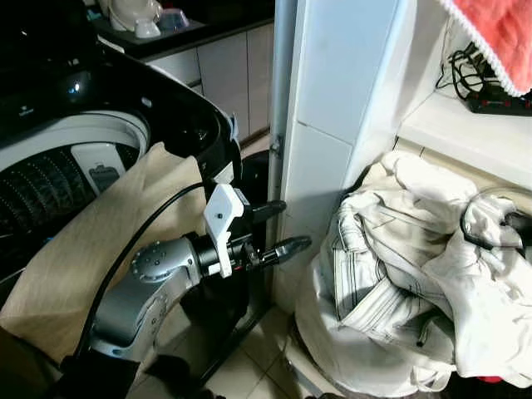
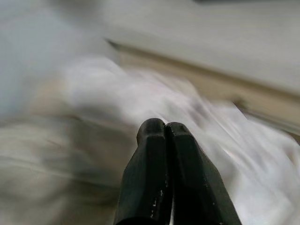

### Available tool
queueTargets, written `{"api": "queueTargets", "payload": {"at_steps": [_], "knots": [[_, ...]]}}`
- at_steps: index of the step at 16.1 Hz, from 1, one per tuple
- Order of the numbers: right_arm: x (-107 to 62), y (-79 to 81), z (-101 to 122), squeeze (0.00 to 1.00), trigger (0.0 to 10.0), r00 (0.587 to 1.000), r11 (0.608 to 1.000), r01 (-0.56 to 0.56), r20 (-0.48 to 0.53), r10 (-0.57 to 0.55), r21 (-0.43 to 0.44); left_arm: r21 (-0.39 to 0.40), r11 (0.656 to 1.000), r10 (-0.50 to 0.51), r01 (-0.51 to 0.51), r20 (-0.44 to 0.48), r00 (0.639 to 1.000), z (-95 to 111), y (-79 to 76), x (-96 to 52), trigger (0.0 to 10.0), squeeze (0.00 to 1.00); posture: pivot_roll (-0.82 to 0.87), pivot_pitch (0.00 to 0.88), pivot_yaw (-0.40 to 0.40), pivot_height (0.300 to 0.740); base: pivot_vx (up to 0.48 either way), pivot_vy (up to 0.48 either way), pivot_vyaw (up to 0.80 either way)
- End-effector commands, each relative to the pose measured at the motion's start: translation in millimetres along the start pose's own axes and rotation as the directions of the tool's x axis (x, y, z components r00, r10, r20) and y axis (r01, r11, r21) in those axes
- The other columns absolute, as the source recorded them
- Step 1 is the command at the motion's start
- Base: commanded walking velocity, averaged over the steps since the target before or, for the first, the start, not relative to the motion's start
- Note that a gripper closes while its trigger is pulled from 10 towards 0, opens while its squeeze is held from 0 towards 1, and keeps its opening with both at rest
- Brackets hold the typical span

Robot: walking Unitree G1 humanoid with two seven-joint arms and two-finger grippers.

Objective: Clothes washing

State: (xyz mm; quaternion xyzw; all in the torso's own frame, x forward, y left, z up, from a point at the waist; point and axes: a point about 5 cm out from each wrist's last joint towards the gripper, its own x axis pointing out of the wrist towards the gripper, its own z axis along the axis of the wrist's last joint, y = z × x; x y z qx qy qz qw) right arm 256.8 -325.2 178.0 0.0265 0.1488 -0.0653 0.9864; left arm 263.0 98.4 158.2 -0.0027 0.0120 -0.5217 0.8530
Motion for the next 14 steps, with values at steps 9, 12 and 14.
{"api": "queueTargets", "payload": {"at_steps": [9,12,14], "knots": [[-1.9,94.3,24,0.0,10.0,0.949,0.957,-0.225,0.182,0.257,-0.182,-0.028,0.881,0.472,-0.472,0.033,0.881,3,37.9,6.6,10.0,0.0,-0.1,0.0,0.0,0.74,0.0,0.0,0.0],[-6.4,106.4,12,0.0,10.0,0.951,0.991,-0.094,0.285,0.119,-0.101,-0.015,0.849,0.527,-0.528,0.075,0.846,19,39.6,10.0,10.0,0.0,-0.09,0.0,-0.005,0.74,0.0,0.0,0.0],[-10.9,113.9,11,0.0,10.0,0.931,0.991,-0.114,0.34,0.131,-0.069,0.033,0.844,0.527,-0.535,0.13,0.84,29,40.7,15.7,10.0,0.0,-0.09,0.0,0.003,0.74,0.0,0.0,0.0]]}}
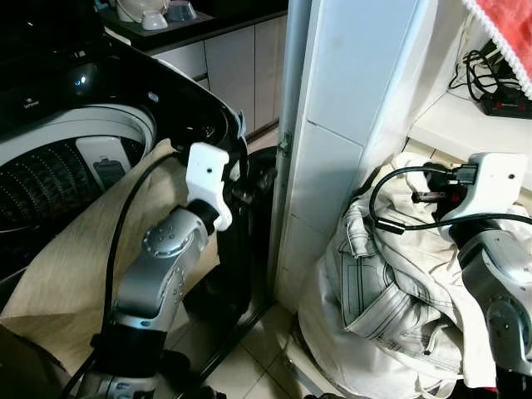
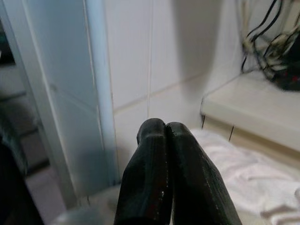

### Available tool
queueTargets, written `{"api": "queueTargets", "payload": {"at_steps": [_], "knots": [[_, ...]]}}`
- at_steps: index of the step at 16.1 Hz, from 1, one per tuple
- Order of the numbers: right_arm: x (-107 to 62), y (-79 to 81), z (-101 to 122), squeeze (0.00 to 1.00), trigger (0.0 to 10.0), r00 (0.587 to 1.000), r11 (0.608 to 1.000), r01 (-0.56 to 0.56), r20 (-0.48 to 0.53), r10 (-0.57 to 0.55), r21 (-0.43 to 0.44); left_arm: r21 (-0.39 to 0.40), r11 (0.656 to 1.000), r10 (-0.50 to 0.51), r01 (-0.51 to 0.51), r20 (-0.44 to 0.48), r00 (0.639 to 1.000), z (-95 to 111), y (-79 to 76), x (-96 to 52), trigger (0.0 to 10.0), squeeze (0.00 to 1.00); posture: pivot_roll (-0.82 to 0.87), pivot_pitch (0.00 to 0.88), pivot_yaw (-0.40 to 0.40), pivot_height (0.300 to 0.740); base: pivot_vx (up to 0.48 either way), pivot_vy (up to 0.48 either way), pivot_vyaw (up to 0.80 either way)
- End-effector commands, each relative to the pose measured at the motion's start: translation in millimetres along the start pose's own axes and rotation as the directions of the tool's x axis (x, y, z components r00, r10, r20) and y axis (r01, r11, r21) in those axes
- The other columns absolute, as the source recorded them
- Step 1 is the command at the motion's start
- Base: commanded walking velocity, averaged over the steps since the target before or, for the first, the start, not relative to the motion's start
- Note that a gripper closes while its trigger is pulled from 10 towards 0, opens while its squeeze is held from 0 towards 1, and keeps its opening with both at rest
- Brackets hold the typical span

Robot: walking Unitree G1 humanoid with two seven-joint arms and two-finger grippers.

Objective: Clothes washing

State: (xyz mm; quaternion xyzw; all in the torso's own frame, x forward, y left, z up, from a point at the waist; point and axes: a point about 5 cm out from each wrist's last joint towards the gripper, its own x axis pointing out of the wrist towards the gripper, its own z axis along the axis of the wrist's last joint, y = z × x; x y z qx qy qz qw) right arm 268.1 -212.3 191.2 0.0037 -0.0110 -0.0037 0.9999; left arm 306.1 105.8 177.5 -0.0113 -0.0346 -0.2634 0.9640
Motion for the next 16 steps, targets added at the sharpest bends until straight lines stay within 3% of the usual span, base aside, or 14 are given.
{"api": "queueTargets", "payload": {"at_steps": [1,6,16], "knots": [[-3.6,3.0,4,0.0,10.0,0.999,1.0,-0.001,0.034,0.0,0.022,0.017,1.0,-0.003,0.002,0.042,0.999,11,-3.5,5.1,10.0,0.0,-0.09,0.0,0.003,0.74,0.0,0.0,0.0],[-6.1,9.0,-5,0.0,10.0,1.0,0.999,0.004,0.013,-0.005,0.043,0.012,1.0,-0.012,0.012,0.031,0.999,12,-7.7,9.6,10.0,0.0,-0.1,0.0,0.016,0.74,0.0,0.255,-0.24],[-5.6,4.9,-19,0.0,10.0,0.997,0.999,0.027,-0.075,-0.025,0.029,0.01,1.0,0.012,-0.012,-0.034,0.999,2,-1.6,4.9,10.0,0.0,-0.1,0.0,0.007,0.74,0.0,0.0,0.0]]}}
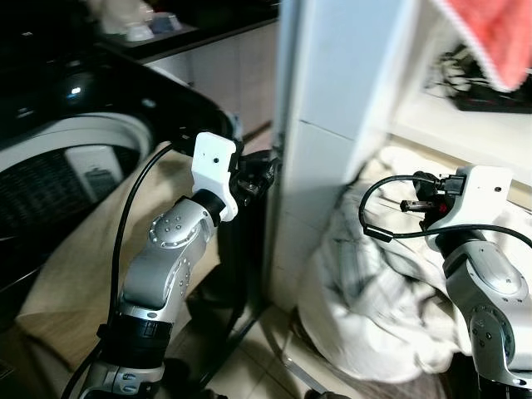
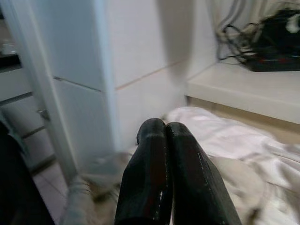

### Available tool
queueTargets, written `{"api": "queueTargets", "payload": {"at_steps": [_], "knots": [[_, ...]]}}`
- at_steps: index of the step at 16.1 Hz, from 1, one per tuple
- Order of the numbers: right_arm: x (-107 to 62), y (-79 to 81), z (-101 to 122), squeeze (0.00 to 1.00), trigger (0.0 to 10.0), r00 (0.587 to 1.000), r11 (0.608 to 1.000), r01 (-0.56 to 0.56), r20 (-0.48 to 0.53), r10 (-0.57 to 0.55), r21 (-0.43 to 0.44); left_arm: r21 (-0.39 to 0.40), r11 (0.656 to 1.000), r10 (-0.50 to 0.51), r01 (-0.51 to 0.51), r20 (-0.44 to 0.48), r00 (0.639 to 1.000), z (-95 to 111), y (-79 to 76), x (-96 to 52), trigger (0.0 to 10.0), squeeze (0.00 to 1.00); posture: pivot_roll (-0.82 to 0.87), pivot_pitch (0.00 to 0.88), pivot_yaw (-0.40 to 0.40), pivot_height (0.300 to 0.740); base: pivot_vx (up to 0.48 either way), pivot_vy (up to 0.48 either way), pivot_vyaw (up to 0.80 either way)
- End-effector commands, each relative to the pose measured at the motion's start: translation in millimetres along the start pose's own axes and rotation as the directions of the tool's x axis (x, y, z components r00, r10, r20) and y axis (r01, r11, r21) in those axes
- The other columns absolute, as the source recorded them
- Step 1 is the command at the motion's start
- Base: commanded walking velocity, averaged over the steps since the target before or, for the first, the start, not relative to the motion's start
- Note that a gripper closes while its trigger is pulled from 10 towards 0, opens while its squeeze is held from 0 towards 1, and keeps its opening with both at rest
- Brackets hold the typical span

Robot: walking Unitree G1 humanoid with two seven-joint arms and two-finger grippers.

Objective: Clothes washing

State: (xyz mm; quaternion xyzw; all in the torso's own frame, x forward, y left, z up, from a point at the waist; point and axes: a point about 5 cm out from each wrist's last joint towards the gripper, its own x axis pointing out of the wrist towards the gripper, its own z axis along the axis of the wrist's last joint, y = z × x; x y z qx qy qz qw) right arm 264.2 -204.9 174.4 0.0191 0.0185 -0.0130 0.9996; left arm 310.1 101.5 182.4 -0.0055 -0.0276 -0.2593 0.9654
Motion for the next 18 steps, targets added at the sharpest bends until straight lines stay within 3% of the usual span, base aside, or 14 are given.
{"api": "queueTargets", "payload": {"at_steps": [1,2,5,18], "knots": [[-0.9,-4.1,-4,0.0,10.0,0.999,1.0,0.02,-0.036,-0.019,0.01,0.007,1.0,0.004,-0.004,-0.021,1.0,-4,-0.1,-0.8,10.0,0.0,-0.1,0.0,0.008,0.74,0.0,0.0,0.0],[-0.5,-5.6,-6,0.0,10.0,0.998,0.998,0.035,-0.046,-0.033,0.047,0.007,1.0,0.004,-0.004,-0.022,1.0,-4,-0.3,-0.4,10.0,0.0,-0.1,0.0,0.008,0.74,0.0,0.0,-0.79],[-0.4,-5.5,-6,0.0,10.0,0.998,0.998,0.034,-0.049,-0.032,0.043,0.014,1.0,0.007,-0.006,-0.037,0.999,-5,-0.1,0.0,10.0,0.0,-0.1,0.0,0.011,0.74,0.0,0.0,-0.7],[0.2,7.9,-5,0.0,10.0,0.996,0.996,-0.08,-0.043,0.078,-0.037,0.021,0.998,0.055,-0.054,-0.016,0.998,-7,4.4,-3.9,10.0,0.0,-0.1,0.0,-0.002,0.74,0.0,0.0,0.0]]}}
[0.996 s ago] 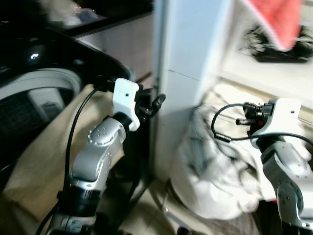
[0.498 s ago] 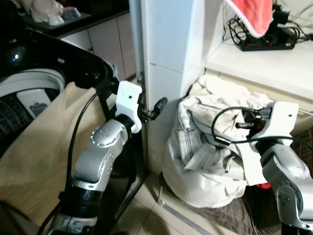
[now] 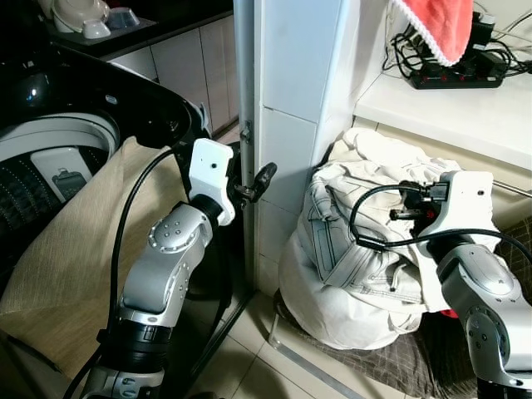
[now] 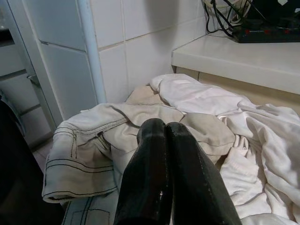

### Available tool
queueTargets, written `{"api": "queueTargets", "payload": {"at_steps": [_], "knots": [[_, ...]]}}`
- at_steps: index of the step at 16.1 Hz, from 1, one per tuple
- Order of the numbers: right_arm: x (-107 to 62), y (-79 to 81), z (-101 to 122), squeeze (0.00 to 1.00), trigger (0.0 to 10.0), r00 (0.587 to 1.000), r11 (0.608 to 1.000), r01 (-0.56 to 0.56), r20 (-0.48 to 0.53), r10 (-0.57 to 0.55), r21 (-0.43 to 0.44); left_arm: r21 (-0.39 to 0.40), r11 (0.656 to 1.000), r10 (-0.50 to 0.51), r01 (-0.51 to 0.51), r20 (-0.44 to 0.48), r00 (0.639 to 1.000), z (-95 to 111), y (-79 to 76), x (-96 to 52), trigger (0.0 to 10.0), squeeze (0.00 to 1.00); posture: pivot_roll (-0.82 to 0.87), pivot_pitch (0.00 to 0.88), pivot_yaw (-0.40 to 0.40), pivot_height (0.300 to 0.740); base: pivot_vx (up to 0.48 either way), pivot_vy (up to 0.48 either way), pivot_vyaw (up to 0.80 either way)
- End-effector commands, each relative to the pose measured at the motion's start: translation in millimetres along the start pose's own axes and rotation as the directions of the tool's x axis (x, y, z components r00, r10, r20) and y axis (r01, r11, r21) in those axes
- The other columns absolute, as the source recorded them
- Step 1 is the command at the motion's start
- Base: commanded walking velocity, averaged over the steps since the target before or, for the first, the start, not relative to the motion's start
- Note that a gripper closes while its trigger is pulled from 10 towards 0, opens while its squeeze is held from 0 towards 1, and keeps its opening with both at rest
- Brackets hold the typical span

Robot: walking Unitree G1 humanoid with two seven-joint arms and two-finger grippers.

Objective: Clothes washing

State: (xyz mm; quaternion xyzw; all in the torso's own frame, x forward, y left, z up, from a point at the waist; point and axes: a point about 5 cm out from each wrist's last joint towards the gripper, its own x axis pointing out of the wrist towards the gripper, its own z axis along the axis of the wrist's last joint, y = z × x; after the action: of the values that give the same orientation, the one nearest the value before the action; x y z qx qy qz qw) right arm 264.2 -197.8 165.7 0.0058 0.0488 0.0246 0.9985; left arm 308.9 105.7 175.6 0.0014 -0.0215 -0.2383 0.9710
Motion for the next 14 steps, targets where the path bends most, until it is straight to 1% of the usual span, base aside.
{"api": "queueTargets", "payload": {"at_steps": [1,2,4,5,6,7,8,10,11,12,14], "knots": [[-0.2,1.2,3.9,0.0,10.0,1.0,1.0,-0.006,0.02,0.006,-0.012,0.008,1.0,0.01,-0.01,0.002,1.0,0.2,0.8,-0.5,10.0,0.0,-0.1,0.0,-0.002,0.74,0.0,0.0,0.0],[-0.7,1.9,3.2,0.0,10.0,1.0,1.0,-0.011,0.022,0.011,-0.018,-0.015,1.0,0.022,-0.022,0.01,1.0,-0.1,1.0,-1.0,10.0,0.0,-0.1,0.0,0.0,0.74,0.0,0.0,0.0],[-1.5,2.6,1.3,0.0,10.0,1.0,0.999,-0.02,0.015,0.021,-0.028,0.009,0.999,0.038,-0.038,0.024,0.999,0.8,3.6,-1.4,10.0,0.0,-0.11,0.0,0.001,0.74,0.0,0.0,0.0],[-1.7,3.4,1.2,0.0,10.0,1.0,0.999,-0.025,0.015,0.025,-0.027,0.031,0.999,0.03,-0.031,0.025,0.999,0.9,4.2,-1.7,10.0,0.0,-0.11,0.0,0.001,0.74,0.0,0.0,0.0],[-1.2,4.3,1.1,0.0,10.0,0.999,0.999,-0.031,0.016,0.032,-0.038,0.023,1.0,0.01,-0.011,0.033,0.999,1.4,3.3,-1.9,10.0,0.0,-0.11,0.0,0.001,0.74,0.0,0.0,0.0],[-0.7,7.8,0.1,0.0,10.0,0.998,0.996,-0.055,0.009,0.056,-0.073,0.016,1.0,0.005,-0.006,0.04,0.999,2.6,2.9,-2.7,10.0,0.0,-0.1,0.0,0.0,0.74,0.255,0.0,0.0],[-0.9,9.0,-0.5,0.0,10.0,0.998,0.995,-0.06,0.006,0.061,-0.082,0.014,1.0,0.005,-0.006,0.044,0.999,3.3,3.0,-3.2,10.0,0.0,-0.1,0.0,-0.001,0.74,0.304,0.0,0.0],[-1.1,11.1,-1.3,0.0,10.0,0.998,0.995,-0.063,0.004,0.063,-0.082,0.013,1.0,0.008,-0.009,0.046,0.999,4.2,5.1,-4.0,10.0,0.0,-0.1,0.0,-0.001,0.74,0.354,0.0,0.5],[-0.7,10.1,-2.0,0.0,10.0,0.999,0.998,-0.048,0.004,0.048,-0.045,0.013,1.0,0.008,-0.009,0.046,0.999,4.2,5.9,-4.2,10.0,0.0,-0.1,0.0,-0.001,0.74,0.36,0.0,0.0],[-0.4,9.2,-2.4,0.0,10.0,0.999,0.999,-0.039,0.0,0.039,-0.032,0.013,1.0,0.007,-0.008,0.046,0.999,4.2,6.0,-4.2,10.0,0.0,-0.1,0.0,-0.001,0.74,0.364,0.0,0.0],[-0.3,8.5,-1.6,0.0,10.0,0.999,0.998,-0.044,0.005,0.045,-0.045,0.017,1.0,0.004,-0.004,0.043,0.999,4.0,6.1,-4.2,10.0,0.0,-0.1,0.0,0.002,0.74,0.364,0.0,0.0]]}}
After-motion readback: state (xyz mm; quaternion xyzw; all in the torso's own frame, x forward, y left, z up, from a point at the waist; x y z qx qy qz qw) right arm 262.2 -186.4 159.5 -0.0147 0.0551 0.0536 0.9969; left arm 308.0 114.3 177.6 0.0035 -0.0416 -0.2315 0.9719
